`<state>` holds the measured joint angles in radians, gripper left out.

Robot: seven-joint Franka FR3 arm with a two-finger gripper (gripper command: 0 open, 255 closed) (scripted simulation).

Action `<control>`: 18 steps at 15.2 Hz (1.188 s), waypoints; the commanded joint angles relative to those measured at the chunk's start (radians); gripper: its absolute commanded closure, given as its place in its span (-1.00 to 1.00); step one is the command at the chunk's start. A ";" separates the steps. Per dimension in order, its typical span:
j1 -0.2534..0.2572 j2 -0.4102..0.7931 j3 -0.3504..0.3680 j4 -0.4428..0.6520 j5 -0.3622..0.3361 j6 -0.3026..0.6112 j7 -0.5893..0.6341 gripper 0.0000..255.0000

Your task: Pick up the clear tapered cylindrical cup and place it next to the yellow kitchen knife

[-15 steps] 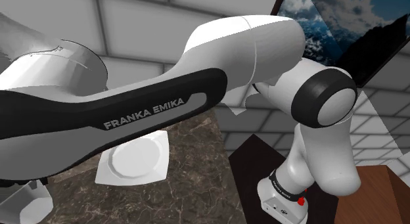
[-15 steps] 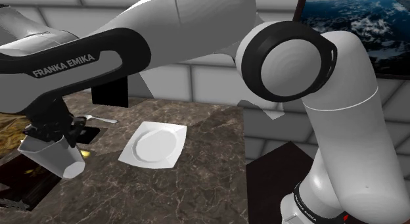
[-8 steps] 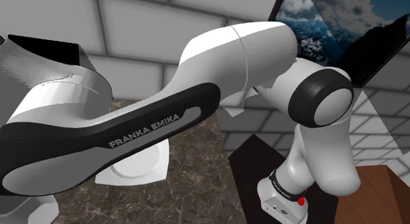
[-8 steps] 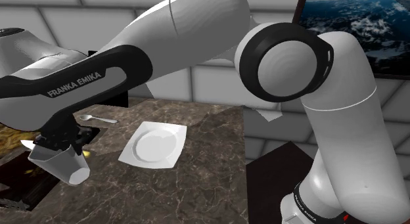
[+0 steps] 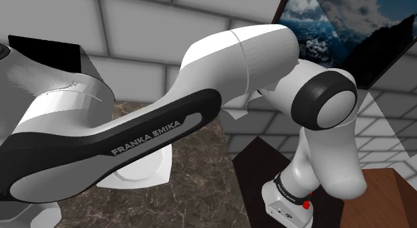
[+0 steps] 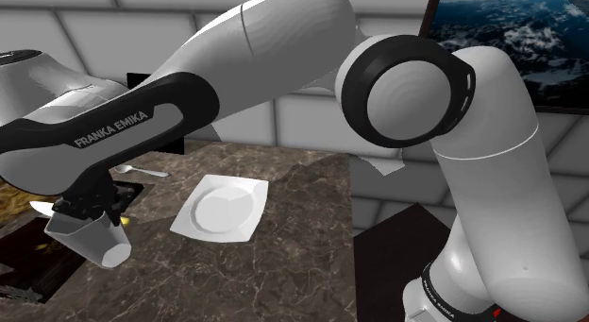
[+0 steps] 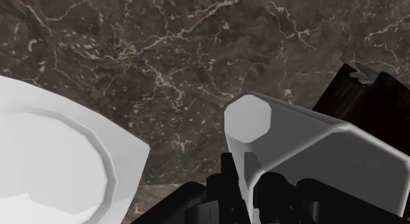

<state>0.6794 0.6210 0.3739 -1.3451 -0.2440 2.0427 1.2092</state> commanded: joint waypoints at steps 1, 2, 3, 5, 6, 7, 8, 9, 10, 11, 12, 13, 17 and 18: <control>0.000 0.000 0.000 0.000 0.000 0.000 0.000 1.00; 0.000 0.000 0.000 0.000 0.000 0.000 0.000 -1.00; 0.000 0.000 0.000 0.000 0.000 0.000 0.000 -1.00; 0.000 0.000 0.000 0.000 0.000 0.000 0.000 -1.00; 0.000 0.000 0.000 0.000 0.000 0.000 0.000 -1.00; 0.000 0.000 0.000 0.000 0.000 0.000 0.000 -1.00; -0.001 -0.014 0.003 0.011 0.005 -0.024 -0.003 -1.00; -0.002 -0.027 0.006 0.024 0.010 -0.049 -0.006 -1.00; -0.003 -0.039 0.009 0.039 0.015 -0.075 -0.009 -1.00; -0.003 -0.047 0.011 0.053 0.018 -0.097 -0.011 -1.00; -0.003 -0.047 0.011 0.053 0.018 -0.097 -0.011 -1.00; -0.003 -0.047 0.011 0.052 0.018 -0.096 -0.011 -1.00; -0.003 -0.047 0.011 0.053 0.018 -0.097 -0.011 -1.00; -0.003 -0.047 0.011 0.053 0.018 -0.097 -0.011 -1.00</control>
<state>0.6765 0.5738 0.3850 -1.2926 -0.2261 1.9464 1.1979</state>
